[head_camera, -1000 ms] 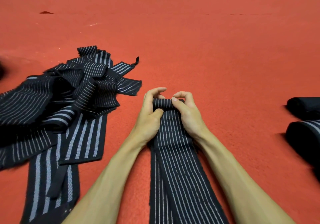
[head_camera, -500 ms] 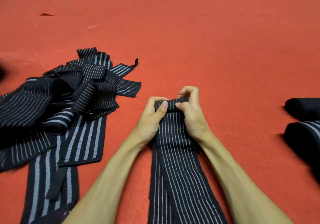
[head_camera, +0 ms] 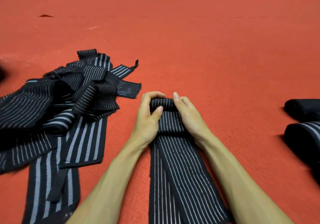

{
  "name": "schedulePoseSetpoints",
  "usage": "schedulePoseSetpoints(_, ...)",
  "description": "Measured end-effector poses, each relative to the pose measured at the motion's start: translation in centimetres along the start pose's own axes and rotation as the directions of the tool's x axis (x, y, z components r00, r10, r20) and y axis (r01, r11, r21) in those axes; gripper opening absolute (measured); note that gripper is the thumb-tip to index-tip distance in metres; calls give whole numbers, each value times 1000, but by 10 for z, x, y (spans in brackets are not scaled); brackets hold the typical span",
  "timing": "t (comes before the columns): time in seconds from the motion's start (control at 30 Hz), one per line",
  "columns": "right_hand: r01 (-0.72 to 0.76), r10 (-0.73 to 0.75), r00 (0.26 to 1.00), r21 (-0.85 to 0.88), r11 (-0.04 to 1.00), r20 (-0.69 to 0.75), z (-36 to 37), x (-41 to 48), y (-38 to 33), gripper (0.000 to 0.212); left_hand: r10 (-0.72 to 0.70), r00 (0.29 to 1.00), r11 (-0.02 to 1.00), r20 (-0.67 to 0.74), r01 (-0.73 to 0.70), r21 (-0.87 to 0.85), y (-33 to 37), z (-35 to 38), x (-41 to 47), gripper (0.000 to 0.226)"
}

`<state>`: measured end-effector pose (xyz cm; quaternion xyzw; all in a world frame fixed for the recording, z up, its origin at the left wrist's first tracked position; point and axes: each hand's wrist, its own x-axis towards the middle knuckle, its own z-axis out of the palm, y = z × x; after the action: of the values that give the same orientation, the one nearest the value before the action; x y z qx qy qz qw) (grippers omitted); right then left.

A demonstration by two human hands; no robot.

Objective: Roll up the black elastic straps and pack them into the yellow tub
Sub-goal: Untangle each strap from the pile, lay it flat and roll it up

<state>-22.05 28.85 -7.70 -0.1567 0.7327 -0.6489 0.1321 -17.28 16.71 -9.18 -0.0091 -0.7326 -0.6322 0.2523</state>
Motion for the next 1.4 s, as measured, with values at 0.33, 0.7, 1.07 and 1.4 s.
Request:
schedulePoseSetpoints(0.33, 163, -172, 981, 99, 982, 93, -1, 2, 7, 15, -221, 973, 937, 74, 232, -259, 9, 4, -1, 23)
schedulePoseSetpoints(0.7, 114, -125, 990, 146, 983, 70, -2, 1, 5, 21, -201, 969, 959, -146, 164, -231, 5, 1, 3, 12)
schedulePoseSetpoints(1.07, 100, -41, 995, -820, 563, 93, -30, -50, -9, 46, -420, 763, 878, -492, 204, -433, -1, -14, 20, 23)
schedulePoseSetpoints(1.4, -69, 366, 905, -772, 632, 219, -27, -72, -32, 61, -372, 854, 896, -364, 228, -382, 3, -15, 13, 29)
